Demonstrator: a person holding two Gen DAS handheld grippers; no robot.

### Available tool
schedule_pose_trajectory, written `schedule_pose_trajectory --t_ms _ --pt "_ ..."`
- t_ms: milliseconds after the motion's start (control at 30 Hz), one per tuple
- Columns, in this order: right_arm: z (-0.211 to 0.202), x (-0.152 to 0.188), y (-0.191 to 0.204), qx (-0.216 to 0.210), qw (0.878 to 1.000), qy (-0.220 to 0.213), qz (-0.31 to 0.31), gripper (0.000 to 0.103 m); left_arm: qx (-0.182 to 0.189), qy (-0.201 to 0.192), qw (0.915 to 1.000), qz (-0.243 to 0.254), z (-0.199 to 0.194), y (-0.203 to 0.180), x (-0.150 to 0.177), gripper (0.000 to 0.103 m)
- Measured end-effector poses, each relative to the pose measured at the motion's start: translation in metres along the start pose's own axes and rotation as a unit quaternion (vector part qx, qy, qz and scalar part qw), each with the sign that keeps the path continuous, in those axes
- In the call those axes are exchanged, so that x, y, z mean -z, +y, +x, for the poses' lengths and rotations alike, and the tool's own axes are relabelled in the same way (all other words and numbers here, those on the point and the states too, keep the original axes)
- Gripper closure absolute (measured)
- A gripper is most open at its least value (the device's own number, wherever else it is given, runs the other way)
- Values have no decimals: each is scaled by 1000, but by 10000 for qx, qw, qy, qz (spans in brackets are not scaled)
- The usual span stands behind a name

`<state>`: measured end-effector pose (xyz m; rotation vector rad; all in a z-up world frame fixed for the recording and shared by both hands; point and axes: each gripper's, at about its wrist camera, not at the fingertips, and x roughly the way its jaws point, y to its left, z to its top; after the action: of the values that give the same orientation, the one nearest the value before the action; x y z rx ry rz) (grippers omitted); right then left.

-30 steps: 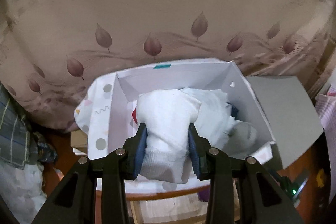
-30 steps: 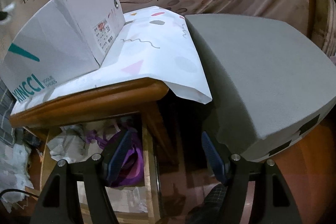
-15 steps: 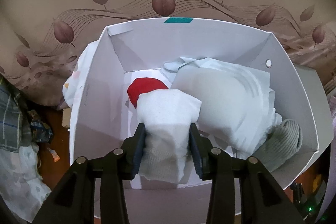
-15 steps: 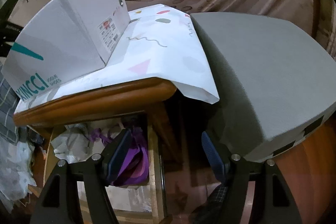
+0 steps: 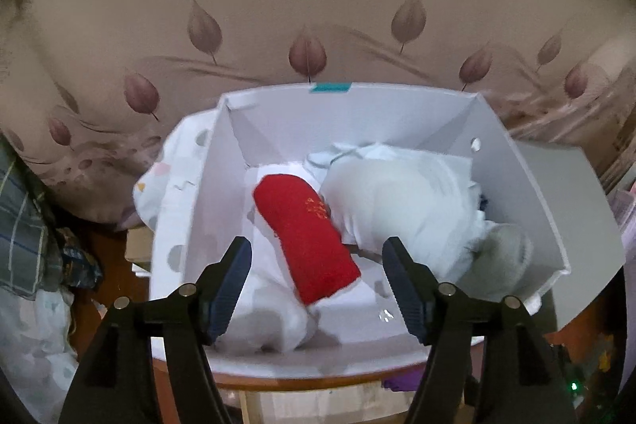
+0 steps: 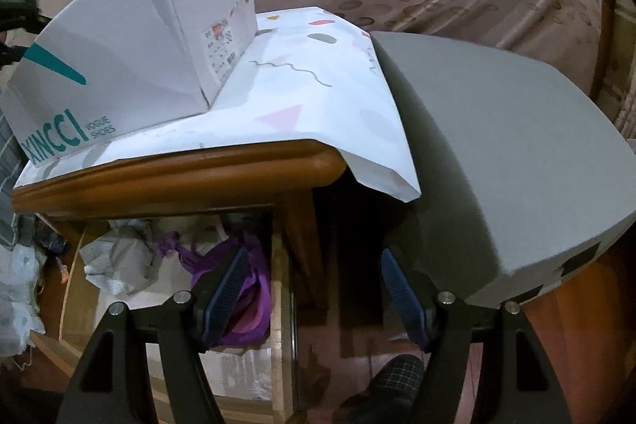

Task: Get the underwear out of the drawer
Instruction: 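Reach the left tool into the drawer toward the white patterned cloth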

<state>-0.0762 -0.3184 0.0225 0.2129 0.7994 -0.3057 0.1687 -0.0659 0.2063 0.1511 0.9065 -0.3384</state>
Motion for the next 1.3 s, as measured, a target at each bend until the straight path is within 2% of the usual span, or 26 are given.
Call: schedule_pose_trajectory --t_ms 167,233,367,500,667,800,867,900,1067,1167,1300 --pt "2 1 -1 31 10000 41 25 31 -235 -433 9982 338 -53 5 42 29" --pt "2 1 -1 26 10000 37 31 31 -247 -541 9967 544 -70 9 71 28" --pt "3 1 -1 113 9999 23 2 31 -287 -340 9939 1006 -71 15 126 27" --pt "4 0 -2 119 9999 43 80 31 -593 102 9834 1713 -35 11 181 27" --pt "6 1 1 160 9999 58 17 31 -830 298 9700 2264 16 2 226 29" --pt "8 2 4 159 9998 103 -33 31 -1110 355 9459 3028 61 -11 251 32" --pt "9 2 4 156 9998 125 -21 31 -1092 540 9369 3276 82 -15 255 34" --pt "9 2 3 146 9998 127 -17 31 -1135 637 9334 3344 95 -16 256 38" --pt "10 2 5 127 9998 153 -29 31 -980 994 9224 3600 139 -20 256 38" --pt "10 3 9 93 9998 171 -85 31 -878 1165 9209 3616 160 -23 257 38" --pt "11 3 14 68 9996 187 -189 31 -832 1345 9127 3768 182 -27 260 38"
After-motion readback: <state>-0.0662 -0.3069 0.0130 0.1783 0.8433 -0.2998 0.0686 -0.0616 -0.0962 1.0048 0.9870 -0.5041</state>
